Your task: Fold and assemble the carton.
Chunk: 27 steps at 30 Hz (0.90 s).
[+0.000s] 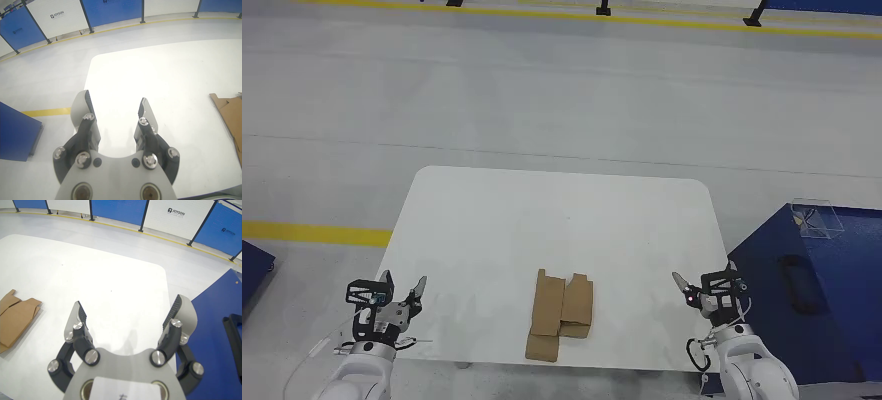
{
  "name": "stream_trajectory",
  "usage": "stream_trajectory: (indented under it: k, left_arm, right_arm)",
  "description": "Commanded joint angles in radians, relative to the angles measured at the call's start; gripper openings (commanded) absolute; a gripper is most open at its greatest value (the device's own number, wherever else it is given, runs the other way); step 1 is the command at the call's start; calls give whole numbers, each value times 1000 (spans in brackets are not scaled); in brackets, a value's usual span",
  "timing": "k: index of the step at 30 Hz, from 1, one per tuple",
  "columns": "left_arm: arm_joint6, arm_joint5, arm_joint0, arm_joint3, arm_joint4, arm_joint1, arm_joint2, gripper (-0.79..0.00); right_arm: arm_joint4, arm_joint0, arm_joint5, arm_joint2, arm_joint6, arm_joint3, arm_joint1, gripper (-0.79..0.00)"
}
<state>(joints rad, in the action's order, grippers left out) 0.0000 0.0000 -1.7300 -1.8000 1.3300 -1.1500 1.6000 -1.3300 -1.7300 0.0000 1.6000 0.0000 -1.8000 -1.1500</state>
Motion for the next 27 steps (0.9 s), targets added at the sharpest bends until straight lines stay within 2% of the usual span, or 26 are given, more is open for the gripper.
stream_trajectory:
  k: [1,12,13,15,17,20,22,24,27]
  left_arm:
    - [0,0,0,0,0,0,0,-364]
    - [0,0,0,0,0,0,0,-364]
    - [0,0,0,0,0,0,0,0]
    - [0,0,0,0,0,0,0,0]
    - [0,0,0,0,0,0,0,0]
    - [0,0,0,0,0,0,0,0]
    - [0,0,0,0,0,0,0,0]
    - [0,0,0,0,0,0,0,0]
    - [0,0,0,0,0,0,0,0]
  right_arm:
    - [0,0,0,0,0,0,0,-1]
    - [0,0,0,0,0,0,0,-1]
    - [3,-1,-1,0,2,0,0,0]
    - [87,-12,-42,1,45,-28,-2,0]
    - [308,-7,-156,17,190,-47,-2,0]
    - [593,30,-246,47,416,-28,2,0]
    - [828,72,-228,56,603,4,3,0]
    - [989,123,-235,57,806,41,10,0]
    - [1214,205,-199,34,1038,140,15,0]
